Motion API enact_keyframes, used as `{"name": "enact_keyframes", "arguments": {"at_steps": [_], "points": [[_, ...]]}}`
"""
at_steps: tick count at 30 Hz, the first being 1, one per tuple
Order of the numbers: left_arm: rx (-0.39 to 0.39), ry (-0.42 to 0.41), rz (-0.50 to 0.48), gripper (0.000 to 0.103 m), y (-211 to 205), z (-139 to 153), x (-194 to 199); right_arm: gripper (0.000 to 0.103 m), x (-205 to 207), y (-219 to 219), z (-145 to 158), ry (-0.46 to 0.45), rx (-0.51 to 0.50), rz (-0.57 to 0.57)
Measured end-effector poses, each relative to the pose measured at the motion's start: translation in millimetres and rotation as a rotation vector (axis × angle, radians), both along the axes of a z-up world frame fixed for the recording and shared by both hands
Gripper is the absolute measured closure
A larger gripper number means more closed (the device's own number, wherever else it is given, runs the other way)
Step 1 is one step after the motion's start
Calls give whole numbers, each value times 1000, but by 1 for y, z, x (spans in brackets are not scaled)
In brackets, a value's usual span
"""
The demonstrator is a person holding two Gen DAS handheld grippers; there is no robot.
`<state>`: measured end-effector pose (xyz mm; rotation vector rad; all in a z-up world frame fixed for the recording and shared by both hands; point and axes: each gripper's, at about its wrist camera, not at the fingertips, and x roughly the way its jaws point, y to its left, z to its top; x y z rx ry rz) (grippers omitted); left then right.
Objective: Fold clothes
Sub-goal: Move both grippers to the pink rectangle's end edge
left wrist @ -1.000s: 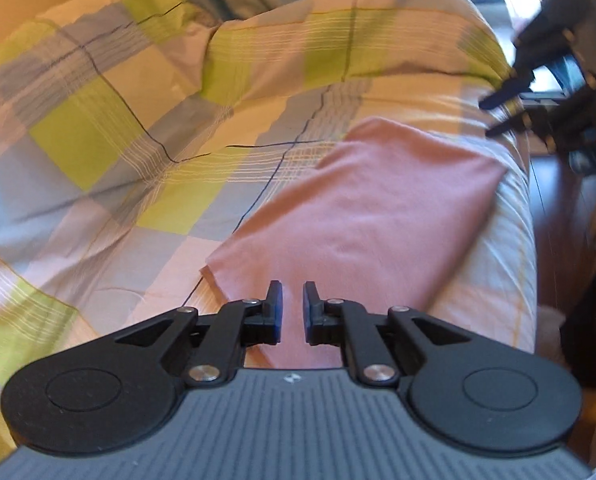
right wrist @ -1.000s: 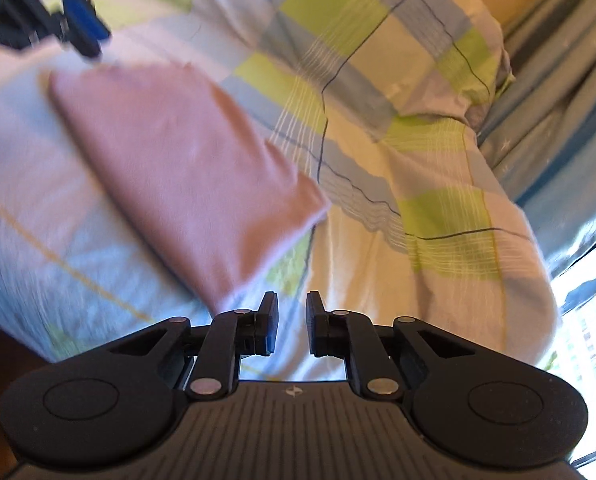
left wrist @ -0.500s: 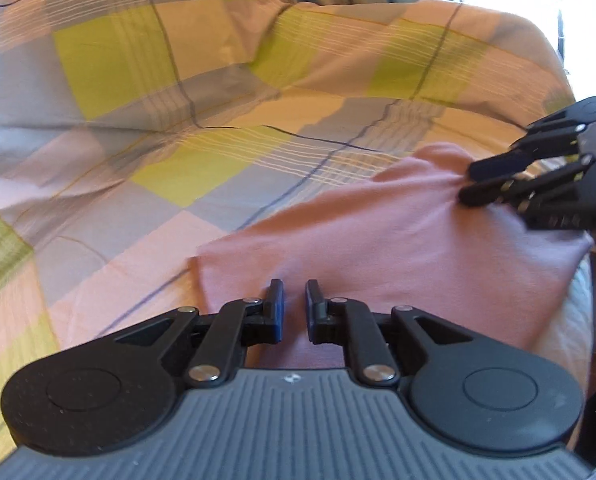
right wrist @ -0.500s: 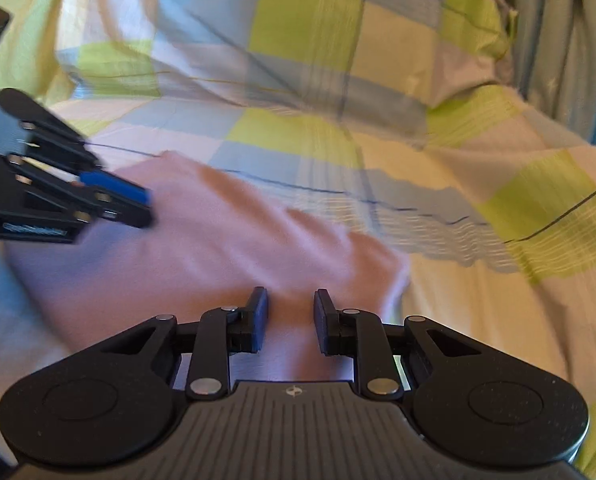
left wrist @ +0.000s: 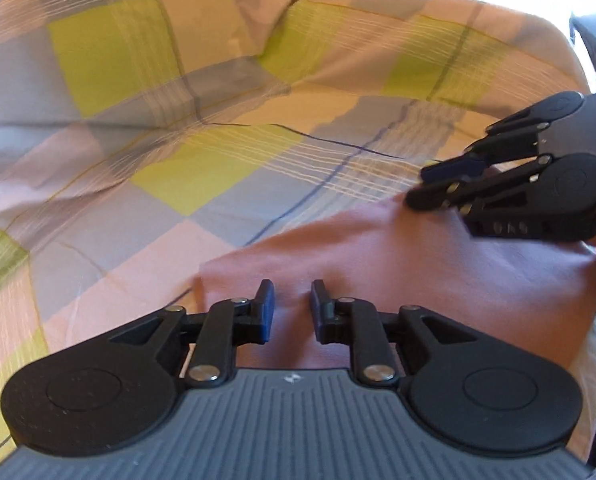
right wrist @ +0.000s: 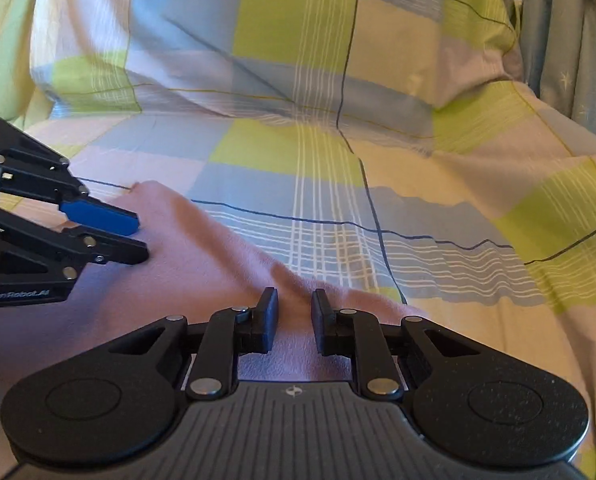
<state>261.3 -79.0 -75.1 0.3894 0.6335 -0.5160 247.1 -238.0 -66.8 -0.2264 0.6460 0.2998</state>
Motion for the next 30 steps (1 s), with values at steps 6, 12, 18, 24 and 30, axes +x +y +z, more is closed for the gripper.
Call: {"name": "enact_keyframes", "arguments": {"at_steps": [6,12,18,24,30], "points": [[-44,-4,61,83,8,13,7,84,13,-41,4,-33,124,-147],[-172,78,187,83,33,12,40,80,-15,-94,3,-45,333,-260],[-316,124,197,83,49,4,48,75,-25,-113,-7,30,483,-285],[-354,69,164,85,50,12,43,73,-22,-108,-6,43,521,-261],[-267,127,157,84,44,1,41,69,-20,-104,-9,74,511,-246]]}}
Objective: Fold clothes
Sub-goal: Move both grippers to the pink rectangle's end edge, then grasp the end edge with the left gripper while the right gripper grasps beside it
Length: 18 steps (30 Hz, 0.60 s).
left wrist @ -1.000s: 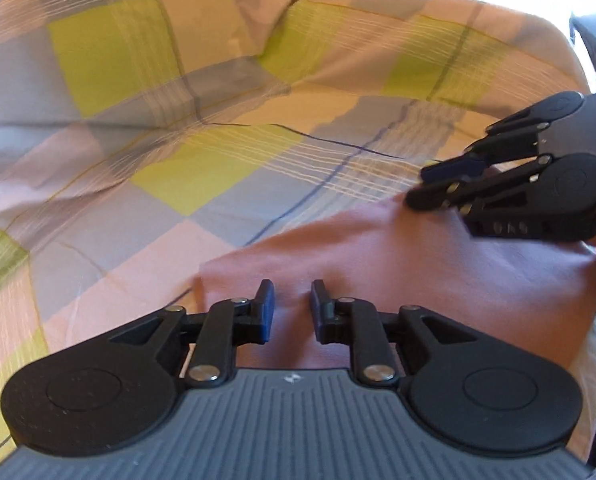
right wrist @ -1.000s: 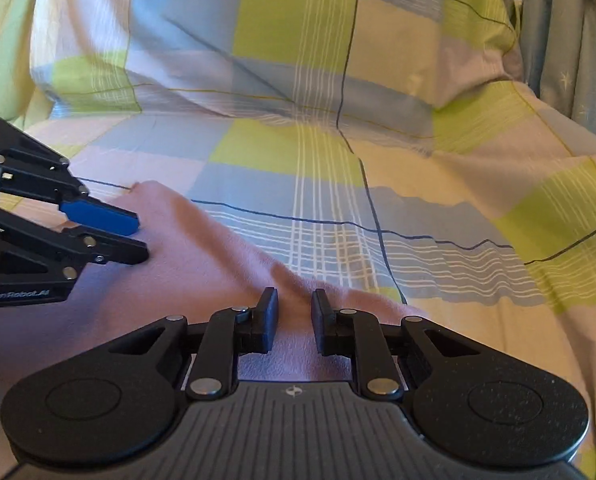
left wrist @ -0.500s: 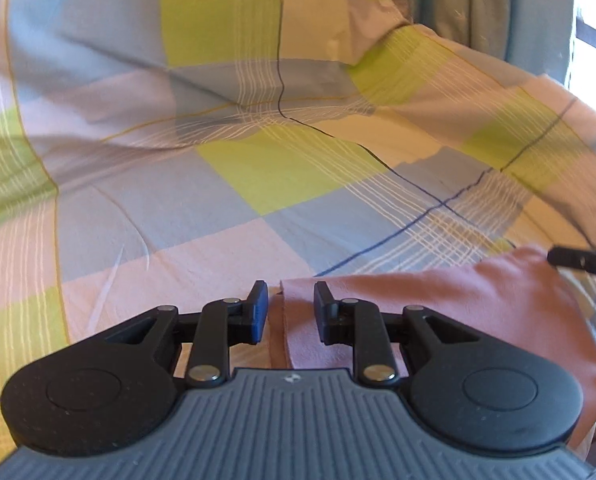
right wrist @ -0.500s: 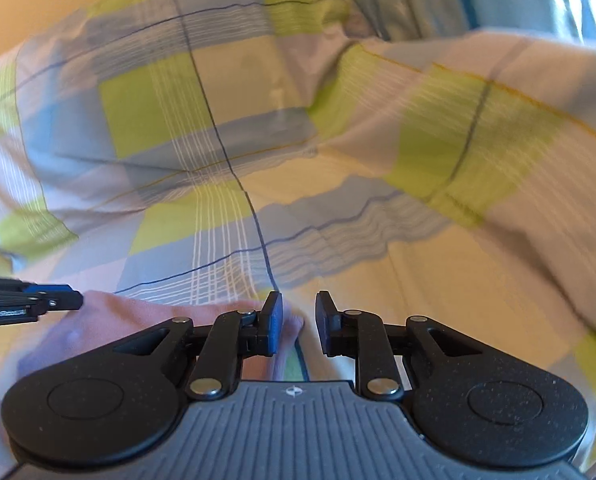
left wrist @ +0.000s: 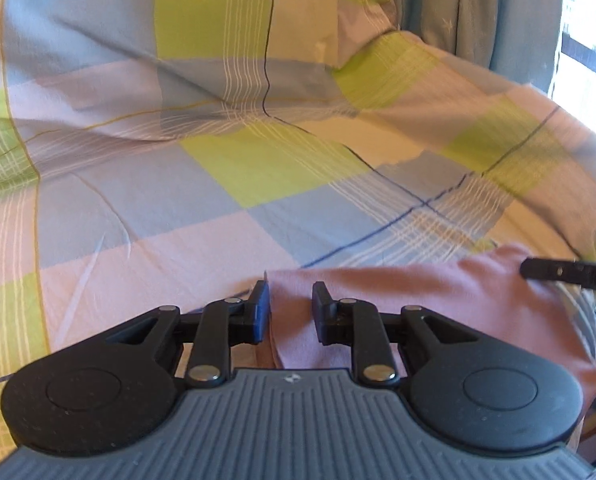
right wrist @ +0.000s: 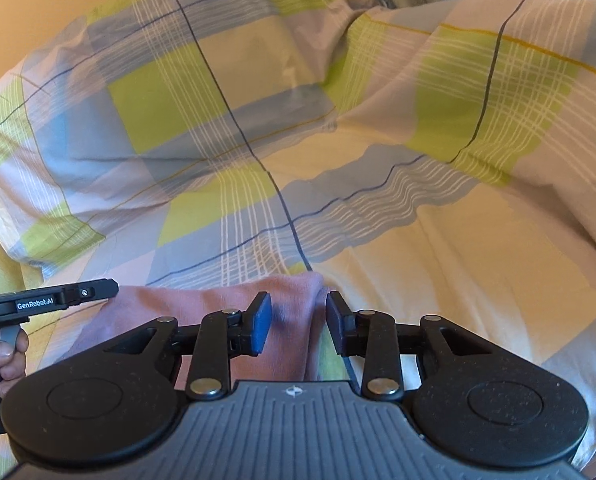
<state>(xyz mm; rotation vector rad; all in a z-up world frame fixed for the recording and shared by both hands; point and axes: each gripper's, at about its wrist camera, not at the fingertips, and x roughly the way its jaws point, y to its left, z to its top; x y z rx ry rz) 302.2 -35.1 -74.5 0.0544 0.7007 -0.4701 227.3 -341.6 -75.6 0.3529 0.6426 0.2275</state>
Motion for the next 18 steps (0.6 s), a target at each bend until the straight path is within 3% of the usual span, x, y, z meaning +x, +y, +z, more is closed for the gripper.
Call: {"name": "enact_keyframes", "arguments": {"at_steps": [8,12,15,18], "points": [[3,7,16,84,0,-5,-3,68,-1,3,-2,3,-13,10],[7,1,-9,100,-7,-6,-5,70,0,5,-2,1,-23,7],[44,-31,-8,101,-13,-5,-9,85,0,6,-2,1,-43,2],[50,-55,19,102,-10,-2,-14,93,-1,10,2,-21,-80,4]]}}
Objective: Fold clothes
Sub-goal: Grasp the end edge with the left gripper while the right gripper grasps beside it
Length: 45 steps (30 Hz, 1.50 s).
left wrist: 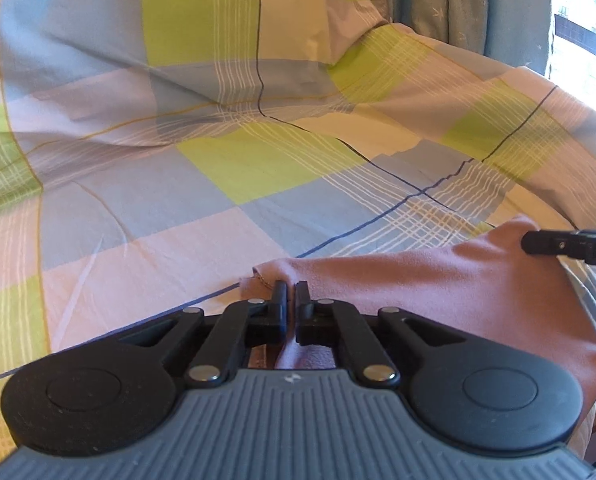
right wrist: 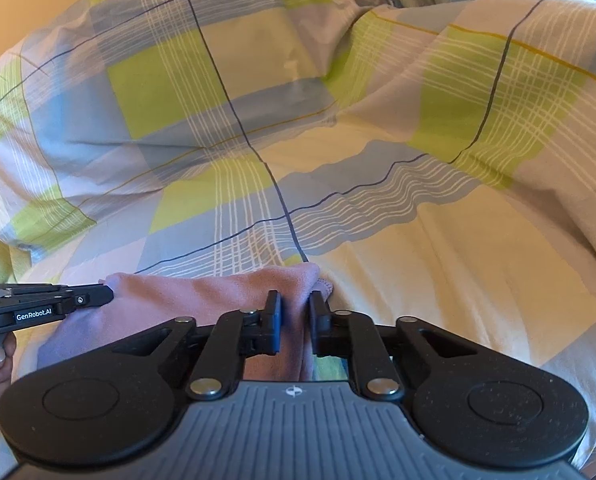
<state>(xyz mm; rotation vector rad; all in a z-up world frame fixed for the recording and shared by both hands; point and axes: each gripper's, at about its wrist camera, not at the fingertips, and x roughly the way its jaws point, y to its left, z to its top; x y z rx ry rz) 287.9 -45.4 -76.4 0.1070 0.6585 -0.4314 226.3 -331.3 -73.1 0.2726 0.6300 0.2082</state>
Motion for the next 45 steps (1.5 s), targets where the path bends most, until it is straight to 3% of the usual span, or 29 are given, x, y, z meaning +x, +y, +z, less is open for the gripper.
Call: {"name": "enact_keyframes", "arguments": {"at_steps": [4,7,9,11,13,15,21,26,30,33,35,37,40,45], "points": [[15,-8,19,102,3,0,-4,94,-4,7,10,-74,-56,33],[26,-5,20,101,2,-3,-2,92,8,-4,-4,10,-16,-5],[23,-4,21,101,2,-3,-2,82,9,-12,-8,29,20,-34],[15,-2,22,101,3,-3,-2,81,6,-14,-5,11,7,-46],[-17,4,26,100,7,-3,-1,80,3,-13,-2,-15,13,-41],[-53,5,49,92,14,-2,2,80,2,-12,1,-42,25,-28],[-146,30,58,90,24,-2,11,80,9,-11,0,-31,48,-26],[-40,16,10,89,6,-6,8,80,10,-7,-3,-23,49,-18],[-29,-14,32,101,4,-2,1,79,11,-3,-3,-19,33,-19],[-3,-29,41,101,2,-1,-2,96,7,2,2,-62,-8,-3],[10,-11,42,101,2,-5,0,97,5,7,8,-106,-42,20],[3,-5,43,101,3,-5,1,97,8,7,5,-88,-50,12],[-5,4,46,100,5,-5,2,100,15,-1,-6,-17,-34,-15],[-4,2,80,85,12,-2,3,96,13,-8,-3,-24,-56,-78]]}}
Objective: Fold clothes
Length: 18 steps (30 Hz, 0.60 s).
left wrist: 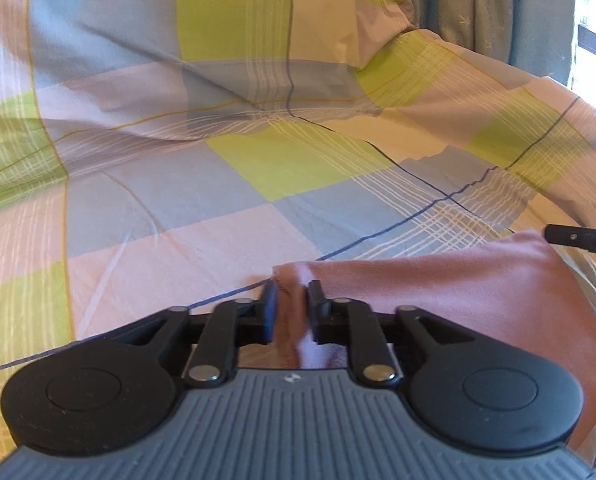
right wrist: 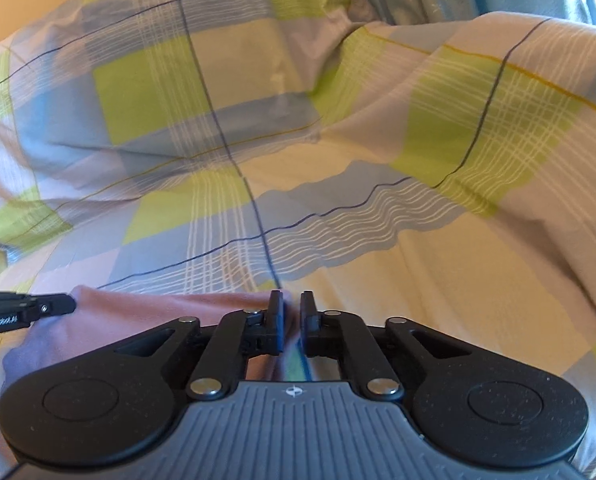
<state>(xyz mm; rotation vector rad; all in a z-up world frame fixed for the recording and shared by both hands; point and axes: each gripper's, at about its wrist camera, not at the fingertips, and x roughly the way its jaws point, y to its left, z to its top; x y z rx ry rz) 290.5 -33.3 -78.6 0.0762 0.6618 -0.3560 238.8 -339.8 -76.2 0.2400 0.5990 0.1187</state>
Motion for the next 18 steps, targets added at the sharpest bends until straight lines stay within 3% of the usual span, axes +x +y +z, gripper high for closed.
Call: {"name": "enact_keyframes", "arguments": {"at_steps": [4,8,11,14,15,16,18], "points": [[-21,-39,28,89,7,10,-4,94,-5,-13,5,-29,16,-71],[-92,-58,-82,89,-5,16,-10,93,-10,1,16,-104,27,39],[-19,-10,-177,88,-26,4,-11,93,-4,27,17,-94,-6,175],[72,-19,-191,87,-35,-3,-12,94,6,46,10,-32,-62,249],[68,-11,-162,87,-33,-1,-9,95,8,47,6,-12,-94,241],[67,-11,-136,88,-30,-1,-8,103,9,45,4,-9,-133,210],[69,-21,-111,92,-26,1,-8,103,10,37,3,-12,-208,124]]}}
